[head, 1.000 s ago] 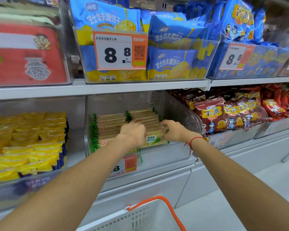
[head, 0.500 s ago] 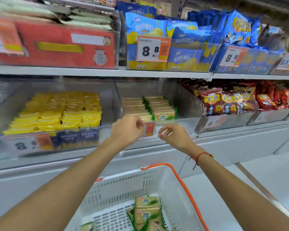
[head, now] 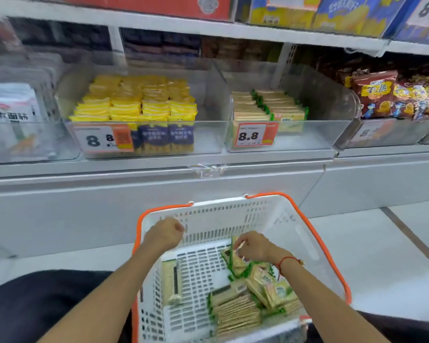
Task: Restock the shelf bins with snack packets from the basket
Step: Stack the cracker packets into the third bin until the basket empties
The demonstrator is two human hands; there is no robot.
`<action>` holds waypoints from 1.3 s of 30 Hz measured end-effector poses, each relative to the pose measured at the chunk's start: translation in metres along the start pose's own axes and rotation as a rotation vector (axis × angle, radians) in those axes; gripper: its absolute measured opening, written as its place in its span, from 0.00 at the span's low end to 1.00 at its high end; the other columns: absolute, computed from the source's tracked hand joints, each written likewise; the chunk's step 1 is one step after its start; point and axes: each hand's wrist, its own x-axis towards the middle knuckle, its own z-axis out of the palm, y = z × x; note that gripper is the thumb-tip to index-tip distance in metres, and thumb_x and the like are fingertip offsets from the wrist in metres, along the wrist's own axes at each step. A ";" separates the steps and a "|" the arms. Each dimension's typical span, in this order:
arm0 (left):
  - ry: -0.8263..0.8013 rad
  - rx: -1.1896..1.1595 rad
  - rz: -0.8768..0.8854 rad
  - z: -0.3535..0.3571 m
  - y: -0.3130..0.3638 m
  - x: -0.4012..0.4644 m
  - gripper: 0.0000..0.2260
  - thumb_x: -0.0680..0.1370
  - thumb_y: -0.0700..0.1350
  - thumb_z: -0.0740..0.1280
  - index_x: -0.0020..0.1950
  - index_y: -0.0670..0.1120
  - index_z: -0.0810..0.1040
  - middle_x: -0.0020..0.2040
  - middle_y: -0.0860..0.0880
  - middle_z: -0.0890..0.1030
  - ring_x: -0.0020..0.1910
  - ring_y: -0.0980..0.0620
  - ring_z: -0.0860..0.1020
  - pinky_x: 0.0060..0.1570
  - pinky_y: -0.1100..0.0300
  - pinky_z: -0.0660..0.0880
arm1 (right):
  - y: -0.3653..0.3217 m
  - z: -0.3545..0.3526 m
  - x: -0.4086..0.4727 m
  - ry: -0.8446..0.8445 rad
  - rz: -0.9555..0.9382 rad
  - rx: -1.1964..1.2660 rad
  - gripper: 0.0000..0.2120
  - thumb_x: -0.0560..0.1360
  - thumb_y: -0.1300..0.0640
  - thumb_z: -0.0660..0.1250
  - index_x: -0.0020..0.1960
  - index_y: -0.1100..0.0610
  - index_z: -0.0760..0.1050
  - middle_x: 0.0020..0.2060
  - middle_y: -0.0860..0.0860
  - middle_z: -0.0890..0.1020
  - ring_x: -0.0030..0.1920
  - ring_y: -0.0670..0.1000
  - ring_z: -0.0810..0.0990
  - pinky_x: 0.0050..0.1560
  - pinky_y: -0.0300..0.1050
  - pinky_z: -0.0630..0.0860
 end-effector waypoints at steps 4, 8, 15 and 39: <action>-0.051 -0.153 -0.190 0.031 -0.040 0.027 0.14 0.79 0.37 0.58 0.63 0.37 0.77 0.62 0.37 0.77 0.60 0.38 0.77 0.57 0.50 0.76 | 0.025 0.041 0.034 -0.105 0.030 0.003 0.12 0.76 0.63 0.64 0.35 0.54 0.76 0.48 0.55 0.76 0.39 0.49 0.73 0.50 0.52 0.75; -0.147 -0.087 -0.198 0.065 -0.066 0.051 0.15 0.79 0.34 0.55 0.62 0.39 0.76 0.57 0.42 0.78 0.58 0.43 0.77 0.50 0.58 0.72 | 0.044 0.074 0.071 -0.190 0.055 -0.075 0.08 0.77 0.62 0.63 0.48 0.53 0.78 0.66 0.53 0.73 0.51 0.50 0.78 0.49 0.45 0.72; -0.330 0.307 -0.085 0.134 -0.090 0.068 0.18 0.78 0.38 0.59 0.68 0.44 0.67 0.63 0.44 0.72 0.57 0.44 0.75 0.54 0.53 0.74 | 0.075 0.115 0.096 -0.390 0.036 -0.475 0.24 0.75 0.49 0.68 0.69 0.51 0.68 0.71 0.54 0.65 0.72 0.58 0.61 0.68 0.54 0.65; -0.052 -0.093 0.181 0.180 -0.105 0.051 0.15 0.82 0.51 0.58 0.69 0.58 0.66 0.71 0.50 0.67 0.58 0.48 0.77 0.43 0.56 0.74 | 0.062 0.084 0.071 -0.202 0.097 0.039 0.19 0.78 0.52 0.64 0.68 0.53 0.66 0.59 0.55 0.76 0.47 0.51 0.77 0.45 0.43 0.76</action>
